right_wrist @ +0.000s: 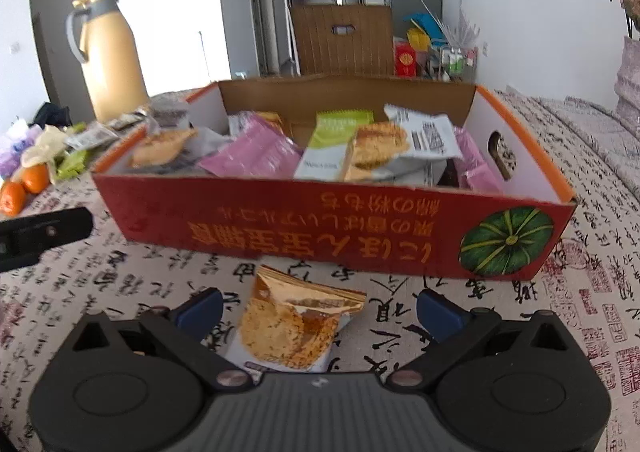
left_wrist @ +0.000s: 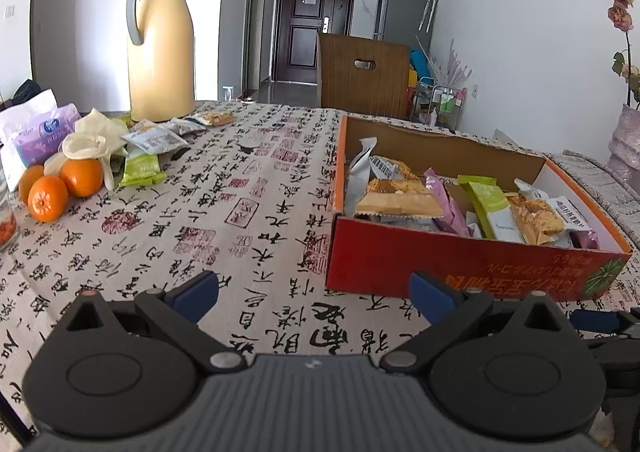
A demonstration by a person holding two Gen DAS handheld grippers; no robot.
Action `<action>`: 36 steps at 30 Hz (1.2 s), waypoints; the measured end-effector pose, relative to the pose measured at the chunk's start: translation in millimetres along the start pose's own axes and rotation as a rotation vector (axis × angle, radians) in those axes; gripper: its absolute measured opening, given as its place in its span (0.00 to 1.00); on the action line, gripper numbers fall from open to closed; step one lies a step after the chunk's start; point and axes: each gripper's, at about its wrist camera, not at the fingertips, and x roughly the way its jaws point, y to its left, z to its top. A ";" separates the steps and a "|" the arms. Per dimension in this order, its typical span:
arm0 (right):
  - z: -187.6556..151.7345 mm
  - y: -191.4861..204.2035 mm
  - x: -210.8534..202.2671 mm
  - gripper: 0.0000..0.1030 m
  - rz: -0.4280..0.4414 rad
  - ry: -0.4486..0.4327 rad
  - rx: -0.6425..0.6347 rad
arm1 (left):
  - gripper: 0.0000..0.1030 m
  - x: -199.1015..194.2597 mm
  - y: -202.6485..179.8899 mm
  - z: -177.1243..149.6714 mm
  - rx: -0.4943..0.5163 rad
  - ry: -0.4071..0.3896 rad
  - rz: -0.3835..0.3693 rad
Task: Organize snacks
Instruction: 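Grasp the gold-wrapped cracker packet with the right tool, then grasp a cracker packet with the left tool while the right tool holds its packet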
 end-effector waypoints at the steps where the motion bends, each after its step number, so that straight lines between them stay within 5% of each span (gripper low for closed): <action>1: -0.2 -0.3 3.5 1.00 -0.004 0.010 0.004 | 1.00 0.9 0.3 -0.7 -0.002 0.003 -0.003; 14: -2.9 7.6 10.4 1.00 -0.038 -0.012 -0.031 | 1.00 6.7 1.6 -4.9 -0.011 0.031 -0.006; 24: -6.2 0.6 -6.5 0.56 -0.004 -0.043 -0.047 | 1.00 9.8 1.8 -5.8 -0.012 0.042 -0.006; 36: -9.3 -3.3 -25.6 0.49 0.025 -0.088 -0.046 | 1.00 8.4 2.4 -5.2 -0.014 0.041 -0.002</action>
